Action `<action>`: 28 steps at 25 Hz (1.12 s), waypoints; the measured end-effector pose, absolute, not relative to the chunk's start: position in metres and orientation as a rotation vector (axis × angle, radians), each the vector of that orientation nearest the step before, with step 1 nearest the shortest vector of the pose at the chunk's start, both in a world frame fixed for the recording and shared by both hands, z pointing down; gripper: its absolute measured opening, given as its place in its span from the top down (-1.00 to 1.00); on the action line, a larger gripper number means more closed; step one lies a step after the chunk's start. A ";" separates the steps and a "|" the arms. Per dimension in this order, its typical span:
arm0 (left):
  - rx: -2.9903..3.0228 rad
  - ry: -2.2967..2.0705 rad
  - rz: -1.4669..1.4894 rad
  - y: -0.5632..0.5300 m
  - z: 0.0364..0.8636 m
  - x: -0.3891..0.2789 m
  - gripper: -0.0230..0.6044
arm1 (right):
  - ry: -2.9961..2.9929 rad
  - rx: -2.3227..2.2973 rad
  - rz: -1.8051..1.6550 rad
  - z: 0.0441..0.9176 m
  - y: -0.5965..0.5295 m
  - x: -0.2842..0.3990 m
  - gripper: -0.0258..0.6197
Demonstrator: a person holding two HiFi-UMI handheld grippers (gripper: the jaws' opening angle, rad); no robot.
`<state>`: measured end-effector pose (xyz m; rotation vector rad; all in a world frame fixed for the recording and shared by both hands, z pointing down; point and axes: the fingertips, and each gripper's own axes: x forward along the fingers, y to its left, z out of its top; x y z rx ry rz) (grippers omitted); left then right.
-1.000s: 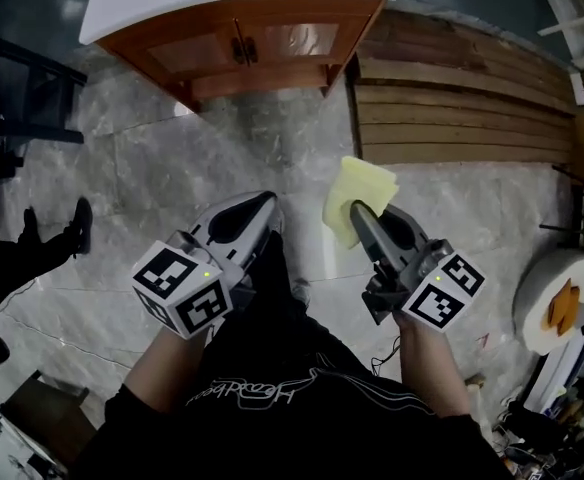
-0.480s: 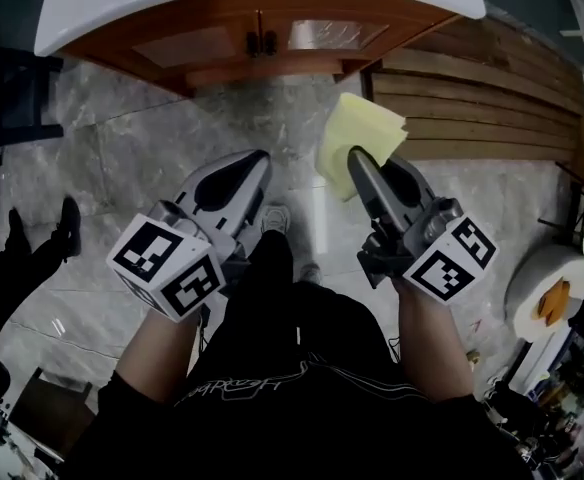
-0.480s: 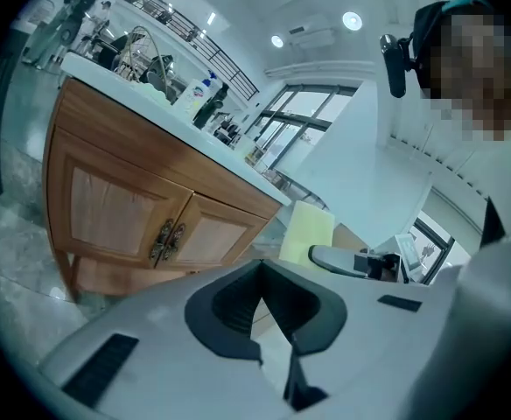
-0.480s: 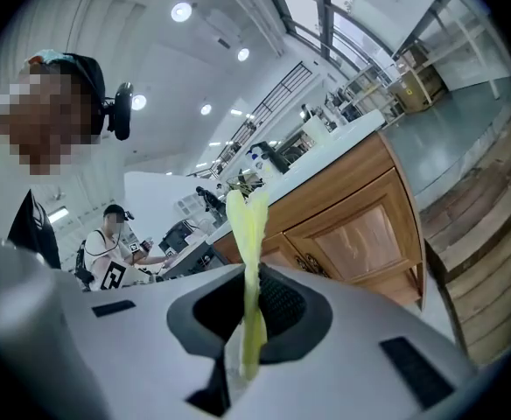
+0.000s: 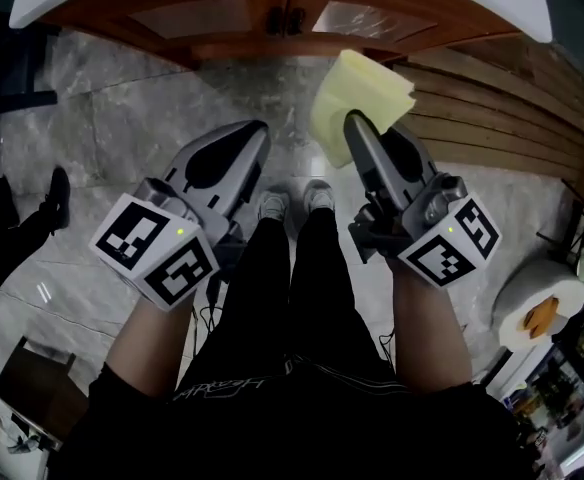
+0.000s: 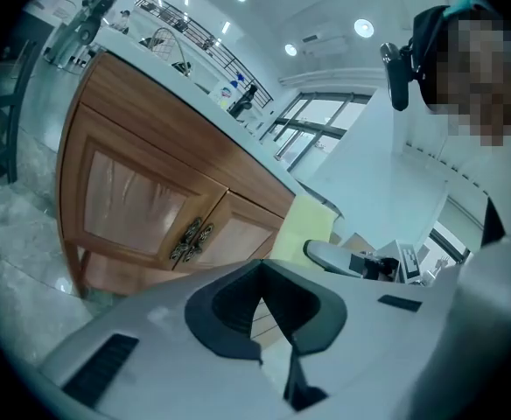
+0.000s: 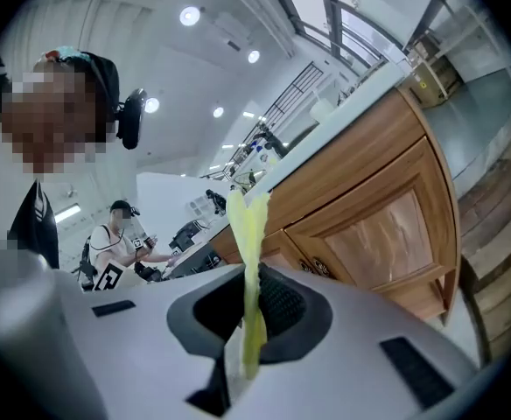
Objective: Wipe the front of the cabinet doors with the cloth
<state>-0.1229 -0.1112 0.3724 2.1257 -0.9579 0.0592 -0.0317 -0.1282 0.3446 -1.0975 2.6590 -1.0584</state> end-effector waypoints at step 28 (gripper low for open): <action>1.962 -1.090 0.038 -0.127 0.411 -0.119 0.91 | 2.806 -1.009 -0.828 0.401 -0.220 -0.072 0.79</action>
